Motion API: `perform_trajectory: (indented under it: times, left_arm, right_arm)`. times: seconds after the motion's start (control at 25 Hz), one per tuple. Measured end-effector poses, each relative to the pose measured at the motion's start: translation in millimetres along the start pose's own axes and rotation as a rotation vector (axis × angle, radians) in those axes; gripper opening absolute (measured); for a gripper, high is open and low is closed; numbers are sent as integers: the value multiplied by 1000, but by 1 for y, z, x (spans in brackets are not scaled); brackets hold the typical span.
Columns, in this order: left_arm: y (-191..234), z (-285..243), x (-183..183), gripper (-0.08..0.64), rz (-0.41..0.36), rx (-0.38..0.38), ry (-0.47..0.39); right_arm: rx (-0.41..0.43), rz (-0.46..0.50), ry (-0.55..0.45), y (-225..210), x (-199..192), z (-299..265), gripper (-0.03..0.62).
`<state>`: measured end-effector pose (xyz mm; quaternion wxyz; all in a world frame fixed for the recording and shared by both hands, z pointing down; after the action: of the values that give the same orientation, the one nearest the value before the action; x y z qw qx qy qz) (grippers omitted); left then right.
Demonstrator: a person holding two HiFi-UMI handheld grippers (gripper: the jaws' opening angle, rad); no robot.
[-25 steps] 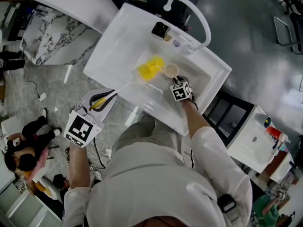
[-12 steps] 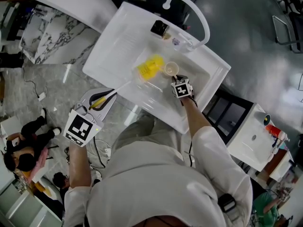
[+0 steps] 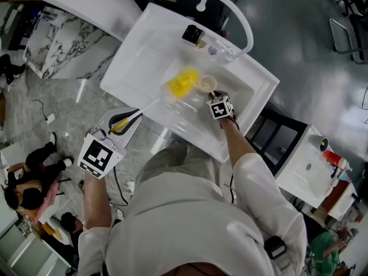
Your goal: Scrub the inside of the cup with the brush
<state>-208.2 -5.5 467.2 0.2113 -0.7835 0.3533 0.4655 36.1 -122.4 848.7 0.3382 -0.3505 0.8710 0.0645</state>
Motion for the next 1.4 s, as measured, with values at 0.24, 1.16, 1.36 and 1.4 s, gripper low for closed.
perform_trajectory:
  times: [0.24, 1.16, 1.36, 1.4]
  left_arm:
    - [-2, 3, 1, 43, -4, 1, -5]
    - [-11, 13, 3, 43, 3, 1, -43]
    - [-12, 15, 6, 43, 5, -3, -68]
    - [-12, 14, 7, 43, 6, -4, -73]
  right_arm:
    - [20, -17, -14, 2, 8, 5, 196]
    - [-5, 15, -116, 1, 32, 44, 242]
    - [-24, 40, -209, 0, 60, 78, 241]
    - [-26, 48, -229, 0, 66, 86, 241]
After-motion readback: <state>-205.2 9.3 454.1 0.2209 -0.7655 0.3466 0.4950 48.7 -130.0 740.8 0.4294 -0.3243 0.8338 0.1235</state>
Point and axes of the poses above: the fingertips, and each gripper's own axes: z backward along the fingers, y to its left, x out of its top, the point moved 5 cm from there along z, backward along the fingers, and after that the axes turned 12 degrees about -y, right-handed, at the moved point
